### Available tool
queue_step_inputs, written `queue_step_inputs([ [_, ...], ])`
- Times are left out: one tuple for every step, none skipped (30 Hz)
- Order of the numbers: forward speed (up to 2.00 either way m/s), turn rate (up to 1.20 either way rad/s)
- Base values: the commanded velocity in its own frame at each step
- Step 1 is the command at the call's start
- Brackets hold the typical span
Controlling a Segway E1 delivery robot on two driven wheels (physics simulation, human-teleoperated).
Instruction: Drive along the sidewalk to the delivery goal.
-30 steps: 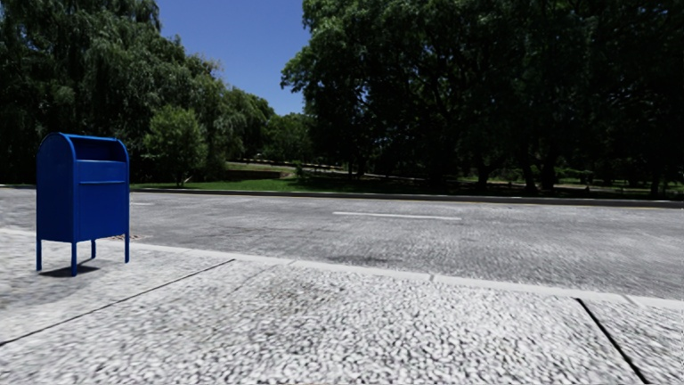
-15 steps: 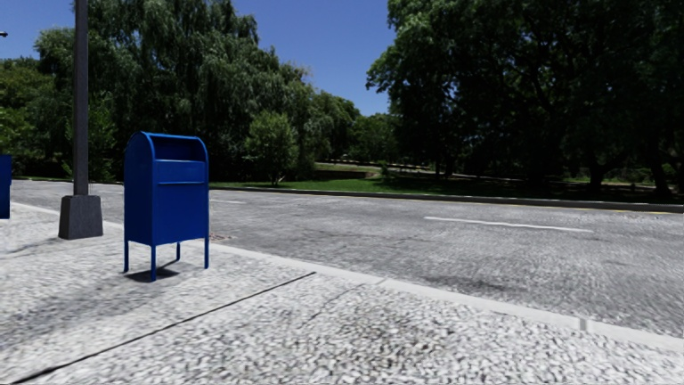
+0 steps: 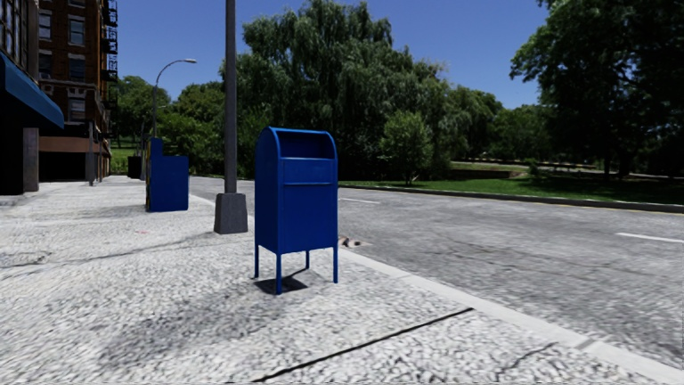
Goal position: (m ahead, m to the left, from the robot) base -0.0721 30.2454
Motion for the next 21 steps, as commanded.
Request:
queue_step_inputs([
  [1.22,0.91],
  [1.22,0.91],
  [1.22,0.91],
  [1.22,0.91],
  [1.22,0.91],
  [1.22,0.91],
  [1.22,0.91],
  [1.22,0.91],
  [1.22,0.91],
  [1.22,0.91],
  [1.22,0.91],
  [1.22,0.91],
  [1.22,0.91],
  [1.20,0.91],
  [1.20,0.91],
  [1.20,0.91],
  [1.20,0.91],
  [1.20,0.91],
  [1.20,0.91],
  [1.20,0.91],
  [1.20,0.91],
])
